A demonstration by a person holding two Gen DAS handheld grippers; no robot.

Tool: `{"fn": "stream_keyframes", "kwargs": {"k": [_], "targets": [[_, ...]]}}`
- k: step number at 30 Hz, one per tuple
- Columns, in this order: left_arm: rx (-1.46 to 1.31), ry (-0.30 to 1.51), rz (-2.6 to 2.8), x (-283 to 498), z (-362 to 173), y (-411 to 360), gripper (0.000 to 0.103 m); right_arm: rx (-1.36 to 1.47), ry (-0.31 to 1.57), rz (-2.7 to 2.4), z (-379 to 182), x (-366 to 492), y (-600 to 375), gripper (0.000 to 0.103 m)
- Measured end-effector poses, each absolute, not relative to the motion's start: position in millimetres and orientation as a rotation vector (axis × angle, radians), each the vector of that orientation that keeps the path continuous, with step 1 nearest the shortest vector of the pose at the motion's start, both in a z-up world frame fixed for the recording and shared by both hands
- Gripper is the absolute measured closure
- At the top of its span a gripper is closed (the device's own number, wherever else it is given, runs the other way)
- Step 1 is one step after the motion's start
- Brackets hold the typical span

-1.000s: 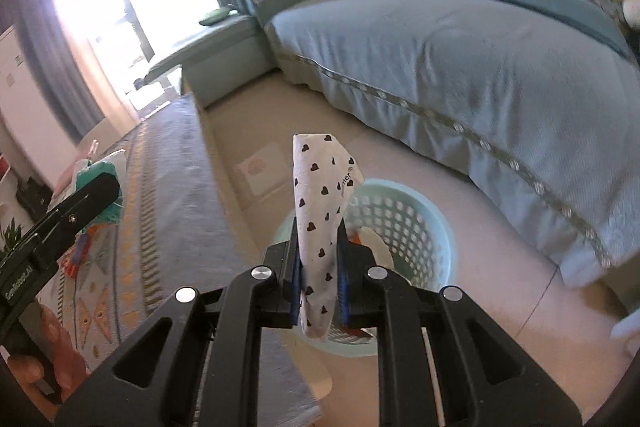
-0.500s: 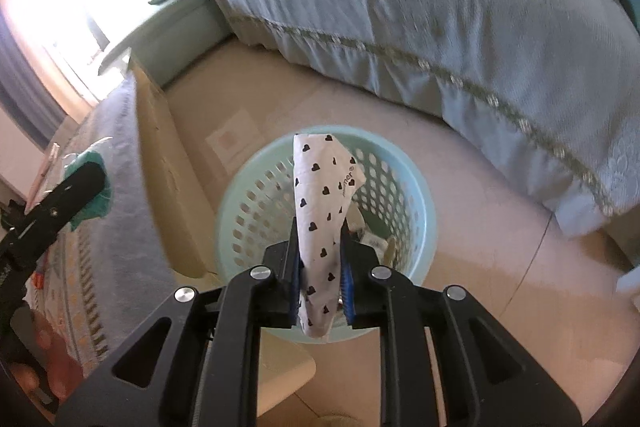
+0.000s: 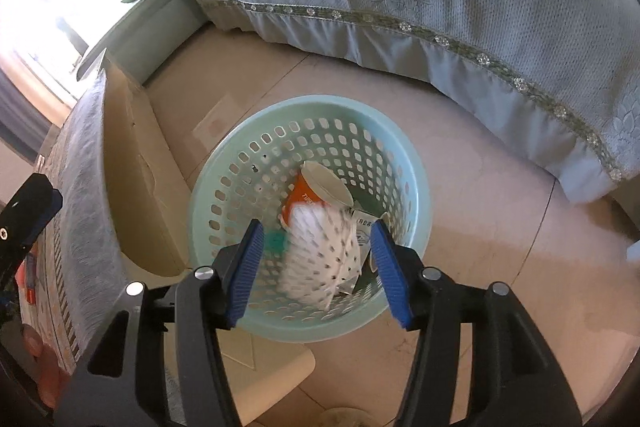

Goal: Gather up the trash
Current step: 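Drop the cloth and green bag into the basket with both tools, then move both open tools back over the table toward the bottle and snack box, then grasp the snack box with the left tool while the right tool grasps the pink bottle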

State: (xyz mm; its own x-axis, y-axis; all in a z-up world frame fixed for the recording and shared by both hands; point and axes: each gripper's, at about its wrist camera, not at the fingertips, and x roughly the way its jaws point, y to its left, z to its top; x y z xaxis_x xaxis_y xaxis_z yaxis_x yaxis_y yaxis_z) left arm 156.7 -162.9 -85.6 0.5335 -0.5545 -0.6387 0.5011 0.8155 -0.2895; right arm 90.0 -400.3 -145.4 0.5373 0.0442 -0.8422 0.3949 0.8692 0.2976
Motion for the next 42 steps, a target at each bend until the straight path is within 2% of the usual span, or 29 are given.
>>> {"fn": "stream_keyframes", "kwargs": {"k": [6, 11, 16, 22, 29, 33, 41, 42], "targets": [[-0.084, 0.749, -0.64, 148.8, -78.1, -155.1, 0.027, 0.472, 0.941, -0.198, -130.2, 88.1, -394.2, 0.051], [-0.08, 0.7, -0.611, 135.0, -54.7, -133.2, 0.027, 0.389, 0.836, -0.133, -91.0, 85.3, -367.1, 0.051], [-0.079, 0.629, -0.504, 109.8, -22.8, -63.4, 0.027, 0.245, 0.736, -0.028, -46.9, 85.5, -309.9, 0.051], [-0.15, 0.624, -0.276, 101.9, -20.9, 52.3, 0.023, 0.107, 0.696, 0.213, -19.4, 106.5, -199.7, 0.051], [-0.253, 0.716, -0.125, 136.7, -48.8, 155.4, 0.02, -0.027, 0.693, 0.418, -20.7, 154.2, -90.4, 0.051], [-0.182, 0.82, -0.169, 163.3, -68.4, 160.4, 0.02, -0.041, 0.72, 0.514, -30.9, 196.4, -50.2, 0.051], [-0.155, 0.892, -0.153, 174.8, -84.4, 157.8, 0.023, -0.097, 0.769, 0.55, -56.8, 240.7, -8.0, 0.051], [-0.145, 0.892, -0.16, 174.2, -83.6, 155.9, 0.027, -0.096, 0.778, 0.552, -60.2, 243.4, -6.3, 0.051]]}}
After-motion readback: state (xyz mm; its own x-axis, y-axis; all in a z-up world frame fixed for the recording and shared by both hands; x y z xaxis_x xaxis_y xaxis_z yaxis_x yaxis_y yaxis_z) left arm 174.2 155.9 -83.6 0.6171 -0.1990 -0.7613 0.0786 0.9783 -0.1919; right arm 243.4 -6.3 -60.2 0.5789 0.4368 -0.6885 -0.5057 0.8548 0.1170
